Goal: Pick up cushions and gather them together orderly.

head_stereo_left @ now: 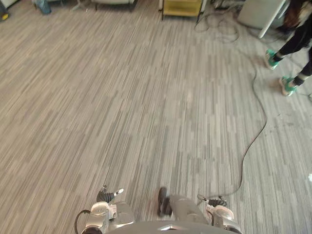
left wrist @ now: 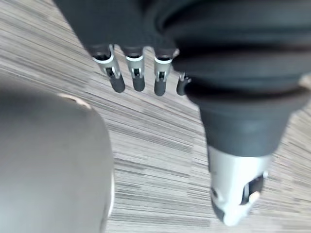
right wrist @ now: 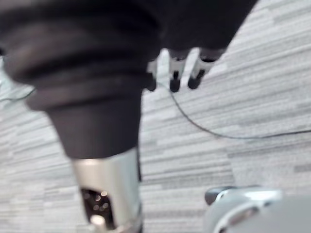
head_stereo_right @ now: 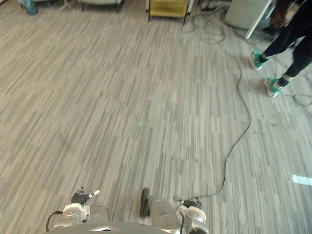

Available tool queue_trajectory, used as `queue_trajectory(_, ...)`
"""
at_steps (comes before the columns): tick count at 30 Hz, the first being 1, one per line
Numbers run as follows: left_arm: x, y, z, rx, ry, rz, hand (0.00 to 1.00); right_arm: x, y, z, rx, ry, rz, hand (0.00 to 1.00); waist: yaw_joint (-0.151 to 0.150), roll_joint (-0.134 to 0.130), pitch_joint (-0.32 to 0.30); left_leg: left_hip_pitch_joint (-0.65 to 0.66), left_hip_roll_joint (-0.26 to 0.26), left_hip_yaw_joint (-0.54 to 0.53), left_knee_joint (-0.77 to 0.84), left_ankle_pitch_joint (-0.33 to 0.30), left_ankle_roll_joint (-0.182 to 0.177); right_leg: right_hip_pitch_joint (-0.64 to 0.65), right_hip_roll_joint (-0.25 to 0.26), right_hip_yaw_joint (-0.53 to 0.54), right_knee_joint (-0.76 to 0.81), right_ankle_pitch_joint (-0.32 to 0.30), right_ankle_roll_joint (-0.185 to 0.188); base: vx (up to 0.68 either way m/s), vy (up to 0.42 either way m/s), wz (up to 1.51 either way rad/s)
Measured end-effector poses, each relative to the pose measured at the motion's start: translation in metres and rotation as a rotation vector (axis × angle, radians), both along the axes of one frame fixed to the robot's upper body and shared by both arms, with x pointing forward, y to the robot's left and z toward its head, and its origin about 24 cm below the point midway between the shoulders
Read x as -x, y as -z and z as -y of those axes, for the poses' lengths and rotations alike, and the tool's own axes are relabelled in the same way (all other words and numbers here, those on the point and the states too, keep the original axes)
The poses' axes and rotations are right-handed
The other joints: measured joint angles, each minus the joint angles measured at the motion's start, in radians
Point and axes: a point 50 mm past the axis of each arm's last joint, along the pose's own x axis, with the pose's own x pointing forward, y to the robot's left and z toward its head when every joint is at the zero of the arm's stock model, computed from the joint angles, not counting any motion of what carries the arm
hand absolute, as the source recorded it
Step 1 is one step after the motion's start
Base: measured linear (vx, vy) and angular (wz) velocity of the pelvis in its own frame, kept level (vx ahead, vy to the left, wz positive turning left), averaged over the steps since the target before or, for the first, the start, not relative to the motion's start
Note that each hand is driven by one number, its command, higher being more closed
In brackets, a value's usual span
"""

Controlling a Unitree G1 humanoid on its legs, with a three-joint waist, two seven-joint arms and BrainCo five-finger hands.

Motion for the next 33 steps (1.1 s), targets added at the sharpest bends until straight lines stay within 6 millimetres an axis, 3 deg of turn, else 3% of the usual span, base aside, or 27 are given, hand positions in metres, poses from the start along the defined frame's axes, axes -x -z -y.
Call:
queue_trajectory(2, -0.003, -0.002, 0.002, 0.003, -0.002, 0.017, 0.00, -0.001, -0.001, 0.001, 0.003, 0.002, 0.008, 0.00, 0.007, 0.003, 0.002, -0.052, -0.034, 0.041, -0.150, -0.021, 0.015, 0.080, 0.000, 0.029, -0.053, -0.005, 0.015, 0.50, 0.059, -0.29)
queue_trajectory(3, -0.004, -0.003, 0.004, 0.005, 0.000, 0.024, 0.00, 0.001, 0.000, 0.001, 0.000, 0.010, 0.002, 0.00, 0.017, 0.001, 0.003, -0.052, -0.071, 0.054, -0.354, -0.015, 0.008, 0.129, -0.008, 0.038, -0.087, -0.010, 0.033, 0.49, 0.129, -0.22)
queue_trajectory(4, -0.005, -0.003, 0.006, 0.010, 0.003, 0.027, 0.00, -0.001, -0.001, 0.002, -0.001, 0.016, 0.005, 0.00, 0.022, -0.002, 0.005, -0.049, -0.117, 0.043, -0.577, 0.025, -0.009, 0.168, -0.016, 0.050, -0.118, -0.022, 0.048, 0.49, 0.150, -0.26)
queue_trajectory(5, -0.006, -0.003, 0.007, 0.010, 0.011, 0.029, 0.00, -0.003, -0.001, 0.002, -0.001, 0.023, 0.009, 0.00, 0.025, -0.002, 0.005, -0.048, -0.137, 0.036, -0.686, 0.064, -0.014, 0.183, -0.019, 0.057, -0.133, -0.026, 0.054, 0.59, 0.241, -0.40)
queue_trajectory(6, -0.007, -0.004, 0.010, 0.011, 0.029, 0.033, 0.00, -0.001, -0.001, 0.005, 0.000, 0.038, 0.008, 0.00, 0.040, 0.003, 0.002, -0.044, -0.154, 0.014, -0.851, 0.150, -0.024, 0.208, -0.020, 0.084, -0.159, -0.041, 0.069, 0.49, 0.226, -0.56)
queue_trajectory(7, -0.009, -0.005, 0.012, 0.011, 0.043, 0.040, 0.00, -0.002, -0.001, 0.005, 0.001, 0.037, 0.007, 0.00, 0.053, -0.001, 0.001, -0.043, -0.157, 0.008, -0.856, 0.227, -0.021, 0.226, -0.026, 0.106, -0.167, -0.059, 0.083, 0.49, 0.246, -0.65)
queue_trajectory(8, -0.011, -0.005, 0.010, 0.005, 0.055, 0.041, 0.00, -0.002, -0.001, 0.003, 0.000, 0.028, 0.004, 0.00, 0.058, -0.013, -0.005, -0.026, -0.184, 0.000, -0.854, 0.278, 0.019, 0.243, -0.050, 0.123, -0.155, -0.085, 0.091, 0.41, 0.222, -0.53)
queue_trajectory(9, -0.010, -0.005, 0.007, -0.001, 0.061, 0.041, 0.00, -0.002, 0.001, -0.003, -0.012, 0.022, 0.001, 0.00, 0.060, -0.038, -0.014, -0.020, -0.210, -0.005, -0.843, 0.273, 0.050, 0.231, -0.076, 0.138, -0.111, -0.106, 0.090, 0.53, 0.281, -0.43)
queue_trajectory(10, -0.010, -0.005, 0.003, -0.005, 0.064, 0.039, 0.00, 0.001, 0.002, -0.007, -0.025, 0.026, -0.006, 0.00, 0.057, -0.056, -0.024, -0.017, -0.225, 0.002, -0.808, 0.237, 0.104, 0.185, -0.098, 0.140, 0.006, -0.125, 0.106, 0.64, 0.328, -0.33)
queue_trajectory(11, -0.009, -0.005, 0.002, -0.007, 0.065, 0.035, 0.00, 0.005, 0.005, -0.011, -0.037, 0.033, -0.019, 0.00, 0.056, -0.071, -0.028, -0.007, -0.238, 0.013, -0.781, 0.199, 0.123, 0.143, -0.118, 0.140, 0.129, -0.142, 0.134, 0.63, 0.294, -0.25)
queue_trajectory(12, -0.008, -0.004, -0.001, -0.018, 0.071, 0.028, 0.00, 0.012, 0.008, -0.013, -0.049, 0.036, -0.043, 0.00, 0.047, -0.094, -0.031, 0.020, -0.257, 0.026, -0.742, 0.143, 0.130, 0.066, -0.145, 0.140, 0.359, -0.136, 0.179, 0.52, 0.229, -0.15)
queue_trajectory(13, -0.008, -0.004, -0.002, -0.026, 0.084, 0.022, 0.00, 0.013, 0.008, -0.012, -0.044, 0.030, -0.051, 0.00, 0.041, -0.103, -0.030, 0.047, -0.268, 0.029, -0.711, 0.102, 0.140, -0.010, -0.171, 0.138, 0.548, -0.093, 0.243, 0.51, 0.195, -0.04)
queue_trajectory(14, -0.007, -0.003, -0.003, -0.032, 0.099, 0.010, 0.00, 0.016, 0.009, -0.012, -0.037, 0.019, -0.062, 0.00, 0.031, -0.105, -0.029, 0.077, -0.274, 0.028, -0.681, 0.066, 0.151, -0.066, -0.195, 0.131, 0.719, -0.067, 0.262, 0.48, 0.175, 0.04)
queue_trajectory(16, -0.002, 0.001, -0.003, -0.033, 0.106, -0.026, 0.00, 0.011, 0.006, -0.010, -0.026, 0.000, -0.039, 0.00, 0.016, -0.104, -0.029, 0.175, -0.281, 0.029, -0.669, 0.006, 0.157, -0.155, -0.267, 0.036, 0.917, -0.074, 0.229, 0.50, 0.158, 0.10)
queue_trajectory(19, 0.000, 0.002, -0.002, -0.038, 0.115, -0.037, 0.00, 0.009, 0.005, -0.012, -0.033, -0.009, -0.026, 0.00, 0.023, -0.106, -0.035, 0.292, -0.281, 0.013, -0.741, -0.019, 0.145, -0.247, -0.319, -0.102, 0.808, -0.117, 0.179, 0.39, 0.064, 0.13)
queue_trajectory(21, 0.002, 0.003, -0.001, -0.037, 0.120, -0.044, 0.00, 0.009, 0.005, -0.011, -0.033, -0.005, -0.027, 0.00, 0.020, -0.105, -0.032, 0.366, -0.276, -0.008, -0.793, -0.023, 0.132, -0.250, -0.296, -0.145, 0.542, -0.123, 0.177, 0.36, -0.027, 0.30)
queue_trajectory(23, 0.003, 0.003, 0.000, -0.036, 0.121, -0.048, 0.00, 0.009, 0.005, -0.012, -0.035, -0.005, -0.025, 0.00, 0.019, -0.103, -0.032, 0.390, -0.272, -0.023, -0.808, -0.033, 0.114, -0.251, -0.266, -0.132, 0.315, -0.085, 0.171, 0.36, -0.073, 0.28)
queue_trajectory(24, 0.003, 0.004, 0.000, -0.039, 0.127, -0.054, 0.00, 0.007, 0.005, -0.012, -0.037, -0.006, -0.021, 0.00, 0.017, -0.102, -0.031, 0.399, -0.265, -0.043, -0.806, -0.051, 0.087, -0.260, -0.238, -0.093, 0.144, -0.010, 0.167, 0.29, -0.099, 0.37)
queue_trajectory(26, 0.004, 0.004, 0.000, -0.039, 0.121, -0.056, 0.00, 0.007, 0.005, -0.012, -0.038, -0.007, -0.020, 0.00, 0.017, -0.102, -0.031, 0.418, -0.254, -0.071, -0.802, -0.076, 0.050, -0.258, -0.220, -0.040, 0.036, 0.074, 0.166, 0.42, -0.240, 0.56)
queue_trajectory(27, 0.005, 0.005, -0.002, -0.040, 0.114, -0.062, 0.00, 0.009, 0.005, -0.013, -0.039, -0.006, -0.025, 0.00, 0.016, -0.107, -0.032, 0.444, -0.251, -0.103, -0.802, -0.102, 0.025, -0.244, -0.223, -0.026, 0.029, 0.113, 0.149, 0.48, -0.355, 0.67)
queue_trajectory(28, 0.007, 0.006, -0.002, -0.042, 0.116, -0.071, 0.00, 0.010, 0.006, -0.012, -0.038, -0.005, -0.027, 0.00, 0.016, -0.110, -0.035, 0.464, -0.245, -0.120, -0.802, -0.123, 0.013, -0.240, -0.225, -0.034, 0.057, 0.192, 0.142, 0.41, -0.341, 0.51)
queue_trajectory(29, 0.008, 0.007, 0.001, -0.035, 0.115, -0.076, 0.00, 0.008, 0.005, -0.011, -0.035, -0.007, -0.021, 0.00, 0.019, -0.101, -0.037, 0.475, -0.228, -0.127, -0.802, -0.135, 0.001, -0.241, -0.217, -0.049, 0.097, 0.180, 0.136, 0.29, -0.272, 0.32)
queue_trajectory(30, 0.013, 0.010, 0.007, -0.017, 0.115, -0.094, 0.00, 0.007, 0.004, -0.007, -0.022, -0.010, -0.016, 0.00, 0.018, -0.064, -0.054, 0.477, -0.189, -0.140, -0.803, -0.142, -0.012, -0.249, -0.191, -0.069, 0.138, 0.128, 0.125, 0.37, -0.314, 0.26)
queue_trajectory(32, 0.015, 0.011, 0.012, -0.002, 0.117, -0.101, 0.00, 0.006, 0.002, -0.002, -0.007, -0.010, -0.008, 0.00, 0.014, -0.025, -0.065, 0.444, -0.141, -0.150, -0.719, -0.135, -0.023, -0.239, -0.156, -0.108, 0.156, 0.070, 0.105, 0.39, -0.327, 0.30)
queue_trajectory(33, 0.015, 0.011, 0.012, 0.000, 0.115, -0.099, 0.00, 0.007, 0.002, -0.001, -0.006, -0.009, -0.010, 0.00, 0.015, -0.022, -0.066, 0.416, -0.130, -0.157, -0.655, -0.130, -0.029, -0.230, -0.148, -0.115, 0.156, 0.058, 0.098, 0.33, -0.272, 0.27)
